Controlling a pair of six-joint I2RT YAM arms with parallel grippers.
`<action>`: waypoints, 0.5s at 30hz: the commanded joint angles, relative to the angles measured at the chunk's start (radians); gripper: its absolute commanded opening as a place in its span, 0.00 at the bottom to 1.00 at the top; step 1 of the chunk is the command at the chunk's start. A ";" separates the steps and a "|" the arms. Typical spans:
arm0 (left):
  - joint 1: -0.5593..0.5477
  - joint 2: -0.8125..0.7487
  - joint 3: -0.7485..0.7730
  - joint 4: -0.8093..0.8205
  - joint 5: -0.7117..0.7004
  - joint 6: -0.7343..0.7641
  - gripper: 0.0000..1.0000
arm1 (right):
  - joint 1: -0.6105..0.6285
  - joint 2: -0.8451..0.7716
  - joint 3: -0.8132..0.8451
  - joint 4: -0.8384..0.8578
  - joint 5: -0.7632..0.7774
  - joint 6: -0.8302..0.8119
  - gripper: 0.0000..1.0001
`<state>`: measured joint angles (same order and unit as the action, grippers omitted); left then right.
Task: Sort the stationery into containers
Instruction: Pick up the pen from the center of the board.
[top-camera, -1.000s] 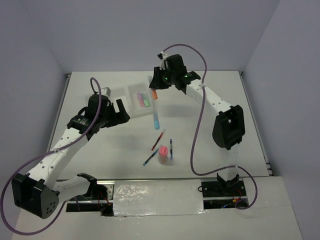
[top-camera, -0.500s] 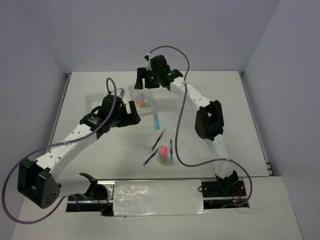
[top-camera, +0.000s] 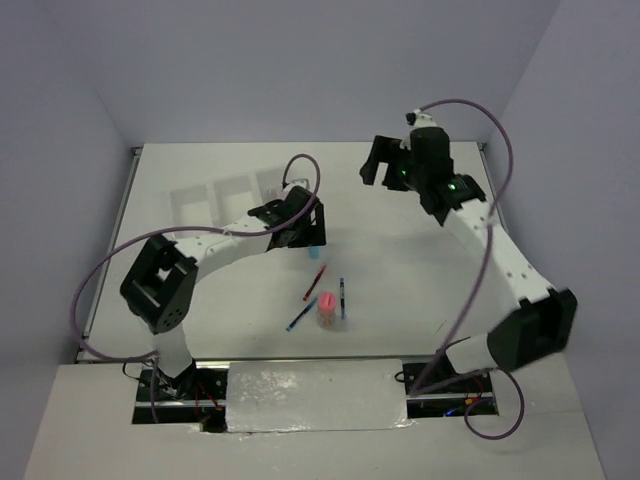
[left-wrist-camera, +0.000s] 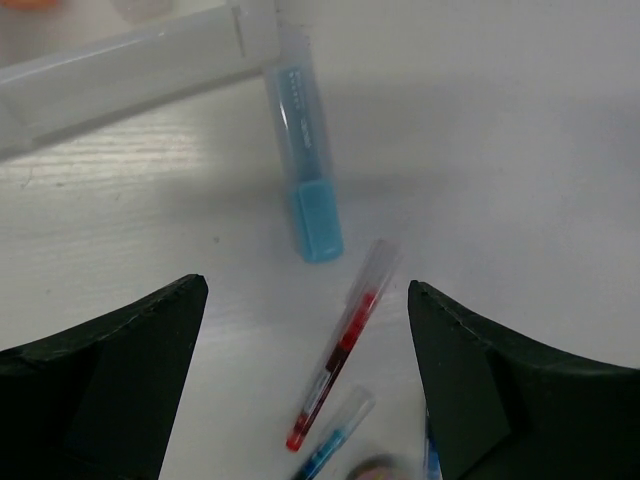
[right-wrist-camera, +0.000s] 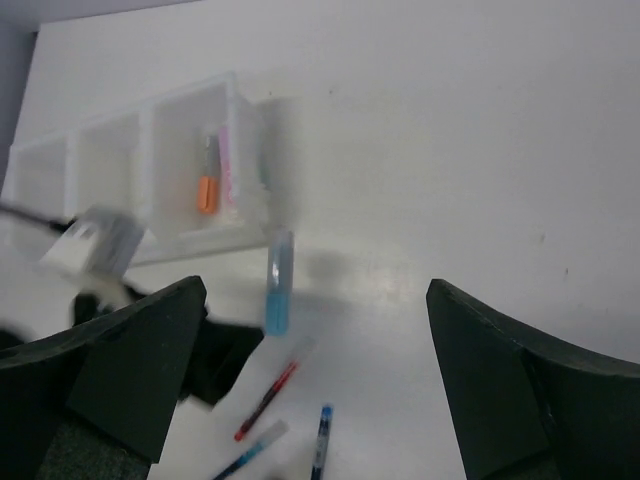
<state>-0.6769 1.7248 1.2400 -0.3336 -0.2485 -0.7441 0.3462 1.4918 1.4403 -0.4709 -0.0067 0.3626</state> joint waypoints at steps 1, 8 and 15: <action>-0.003 0.137 0.107 -0.001 -0.078 -0.020 0.92 | 0.027 -0.203 -0.160 0.032 -0.022 -0.019 1.00; -0.013 0.346 0.337 -0.145 -0.144 -0.041 0.85 | 0.028 -0.488 -0.426 0.052 -0.098 -0.014 1.00; -0.021 0.470 0.388 -0.139 -0.132 -0.035 0.71 | 0.028 -0.583 -0.429 0.002 -0.111 -0.034 1.00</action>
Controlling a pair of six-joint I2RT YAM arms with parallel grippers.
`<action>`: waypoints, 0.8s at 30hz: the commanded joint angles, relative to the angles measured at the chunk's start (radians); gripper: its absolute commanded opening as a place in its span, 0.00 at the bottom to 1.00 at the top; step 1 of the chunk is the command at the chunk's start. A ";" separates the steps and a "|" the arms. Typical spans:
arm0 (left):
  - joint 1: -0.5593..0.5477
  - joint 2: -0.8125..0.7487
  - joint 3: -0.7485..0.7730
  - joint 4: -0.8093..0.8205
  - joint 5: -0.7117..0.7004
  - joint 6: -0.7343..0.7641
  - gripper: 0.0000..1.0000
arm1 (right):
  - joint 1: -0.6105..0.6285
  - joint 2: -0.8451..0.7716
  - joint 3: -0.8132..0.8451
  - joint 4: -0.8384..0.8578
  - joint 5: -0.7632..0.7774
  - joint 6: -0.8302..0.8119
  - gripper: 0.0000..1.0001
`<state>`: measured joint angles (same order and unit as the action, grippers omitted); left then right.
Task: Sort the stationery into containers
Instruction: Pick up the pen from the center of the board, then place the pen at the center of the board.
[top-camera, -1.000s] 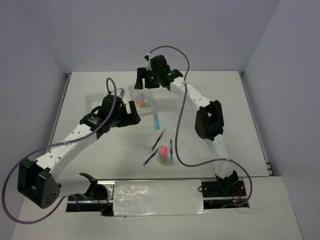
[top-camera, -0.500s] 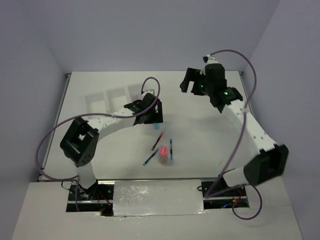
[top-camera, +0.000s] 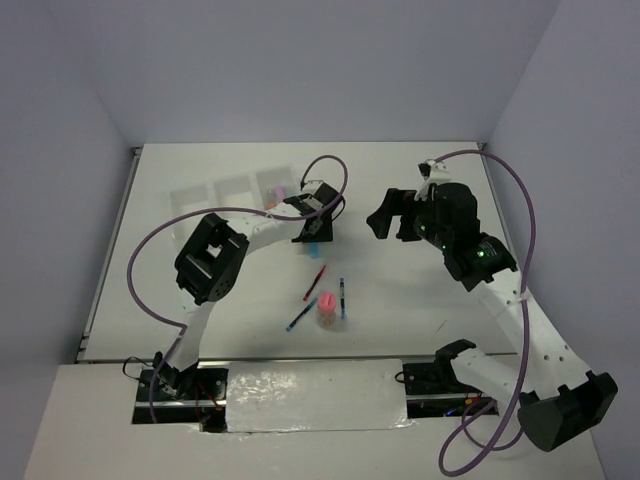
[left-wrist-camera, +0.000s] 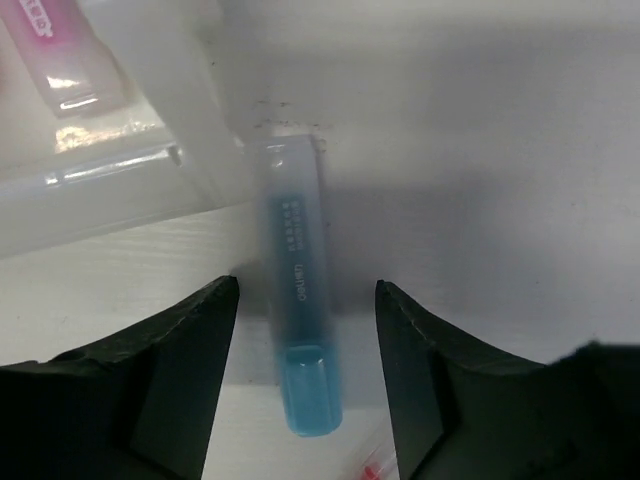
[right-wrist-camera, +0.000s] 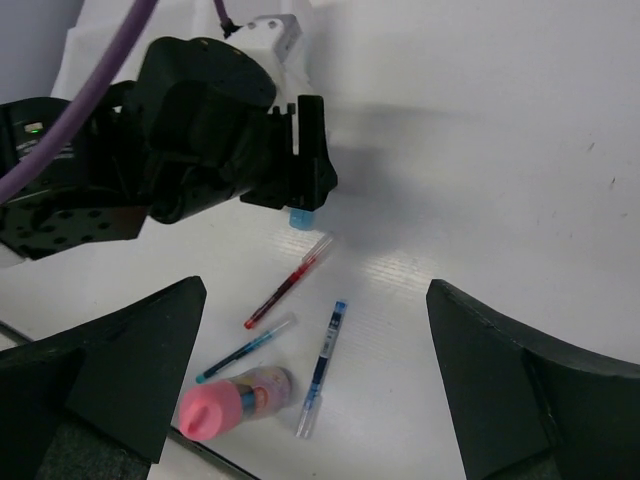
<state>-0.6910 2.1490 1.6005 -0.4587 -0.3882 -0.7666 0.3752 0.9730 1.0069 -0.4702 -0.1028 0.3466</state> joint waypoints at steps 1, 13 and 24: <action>-0.008 0.054 0.029 -0.006 0.020 -0.011 0.68 | 0.001 -0.071 0.004 -0.002 -0.014 -0.017 1.00; -0.076 -0.158 -0.001 0.183 0.192 0.050 0.06 | 0.001 -0.120 0.009 -0.034 -0.003 -0.017 1.00; 0.116 -0.301 0.049 0.019 0.028 0.073 0.07 | 0.001 -0.099 -0.040 -0.012 -0.021 -0.012 1.00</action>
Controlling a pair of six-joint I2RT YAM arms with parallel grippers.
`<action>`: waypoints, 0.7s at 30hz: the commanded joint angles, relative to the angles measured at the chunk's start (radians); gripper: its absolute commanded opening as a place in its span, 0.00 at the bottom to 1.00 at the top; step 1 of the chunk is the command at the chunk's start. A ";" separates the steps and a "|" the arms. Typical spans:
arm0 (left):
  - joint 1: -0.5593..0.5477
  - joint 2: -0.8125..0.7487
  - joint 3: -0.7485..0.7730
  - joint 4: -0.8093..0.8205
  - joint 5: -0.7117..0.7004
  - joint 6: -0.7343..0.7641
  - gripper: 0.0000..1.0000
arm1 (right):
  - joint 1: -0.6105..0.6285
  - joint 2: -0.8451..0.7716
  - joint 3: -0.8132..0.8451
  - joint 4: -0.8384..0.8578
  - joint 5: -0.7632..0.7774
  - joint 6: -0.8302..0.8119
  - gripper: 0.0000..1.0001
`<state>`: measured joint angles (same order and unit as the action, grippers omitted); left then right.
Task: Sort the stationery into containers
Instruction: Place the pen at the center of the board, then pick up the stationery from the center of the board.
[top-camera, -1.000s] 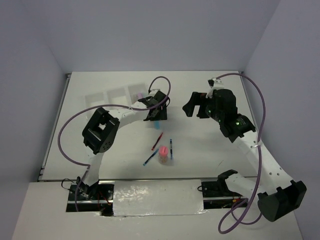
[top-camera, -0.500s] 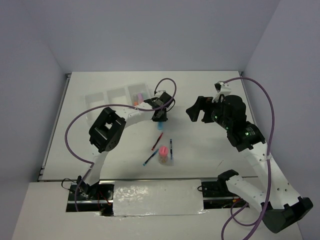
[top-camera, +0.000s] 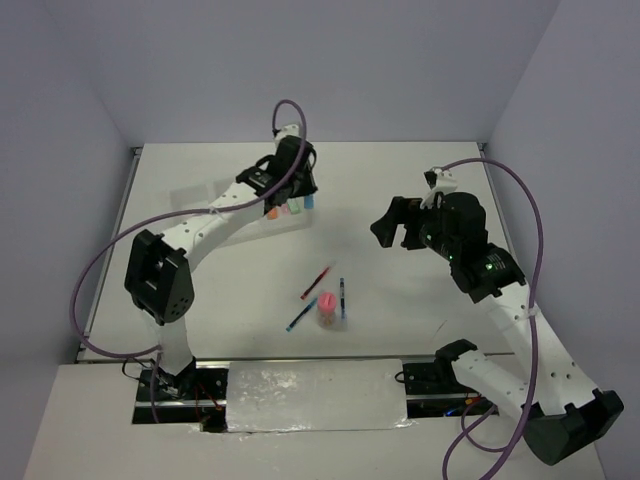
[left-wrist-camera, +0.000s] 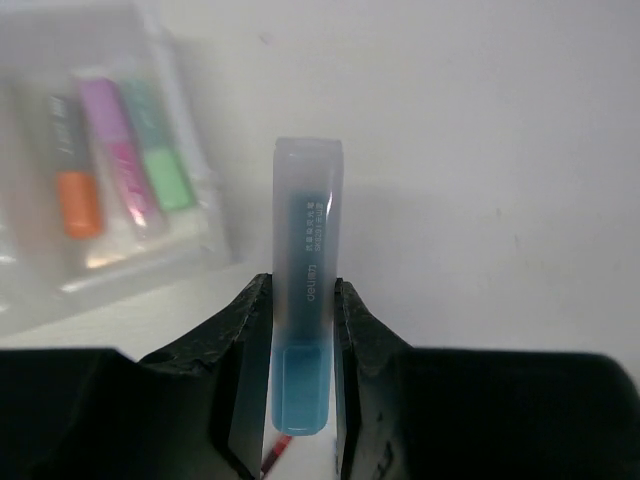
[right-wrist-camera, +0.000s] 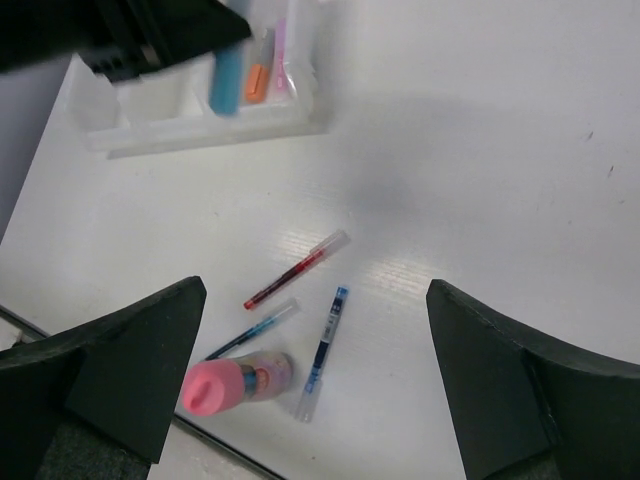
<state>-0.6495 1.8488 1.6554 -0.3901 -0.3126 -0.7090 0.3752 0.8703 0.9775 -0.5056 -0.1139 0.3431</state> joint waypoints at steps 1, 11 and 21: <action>0.114 0.007 -0.005 -0.064 -0.037 0.019 0.07 | 0.001 0.015 -0.014 0.027 -0.013 -0.006 1.00; 0.246 0.108 0.047 -0.050 0.009 0.048 0.42 | 0.002 0.073 -0.033 0.052 -0.026 -0.003 1.00; 0.214 -0.020 -0.051 0.049 0.031 0.060 0.99 | 0.123 0.064 -0.131 0.128 -0.064 -0.056 1.00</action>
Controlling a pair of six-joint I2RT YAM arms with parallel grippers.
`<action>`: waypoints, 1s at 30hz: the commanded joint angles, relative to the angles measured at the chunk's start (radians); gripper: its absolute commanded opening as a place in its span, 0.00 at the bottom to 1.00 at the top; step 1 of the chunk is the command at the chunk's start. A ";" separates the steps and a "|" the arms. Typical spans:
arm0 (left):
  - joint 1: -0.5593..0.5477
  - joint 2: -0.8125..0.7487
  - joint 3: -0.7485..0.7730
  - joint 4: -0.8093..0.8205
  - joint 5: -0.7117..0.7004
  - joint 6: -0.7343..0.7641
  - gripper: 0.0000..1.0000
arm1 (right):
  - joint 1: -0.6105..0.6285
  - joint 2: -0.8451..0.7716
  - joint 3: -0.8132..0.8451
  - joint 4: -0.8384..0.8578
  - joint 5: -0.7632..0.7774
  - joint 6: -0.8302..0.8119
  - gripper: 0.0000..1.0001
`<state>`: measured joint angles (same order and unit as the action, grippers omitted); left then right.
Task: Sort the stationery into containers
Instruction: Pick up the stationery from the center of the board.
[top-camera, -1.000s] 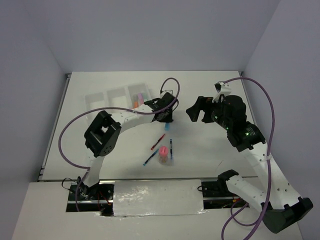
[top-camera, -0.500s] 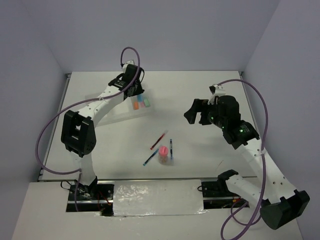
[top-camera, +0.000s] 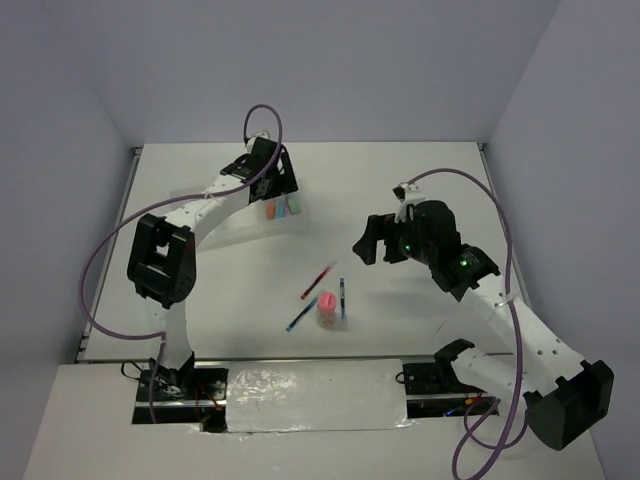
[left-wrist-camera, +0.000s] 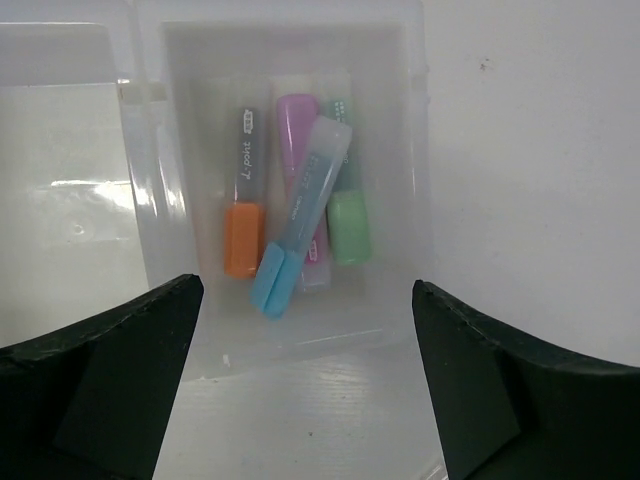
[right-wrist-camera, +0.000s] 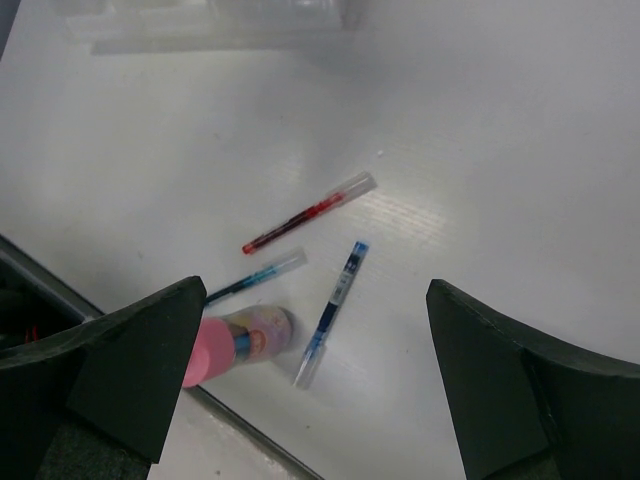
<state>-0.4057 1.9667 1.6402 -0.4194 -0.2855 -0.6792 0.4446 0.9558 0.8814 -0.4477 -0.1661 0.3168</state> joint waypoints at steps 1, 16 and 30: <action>-0.051 -0.176 -0.098 0.108 -0.013 0.046 0.99 | 0.066 -0.037 -0.054 0.087 -0.003 -0.027 1.00; -0.183 -0.897 -0.614 0.154 0.051 0.072 0.99 | 0.466 -0.210 -0.482 0.581 0.126 -0.085 1.00; -0.188 -1.154 -0.801 0.149 0.213 0.142 0.99 | 0.681 0.150 -0.444 0.748 0.491 -0.010 0.65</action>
<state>-0.5903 0.8135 0.8562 -0.2836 -0.1165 -0.5560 1.1145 1.0760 0.3950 0.1925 0.1699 0.2642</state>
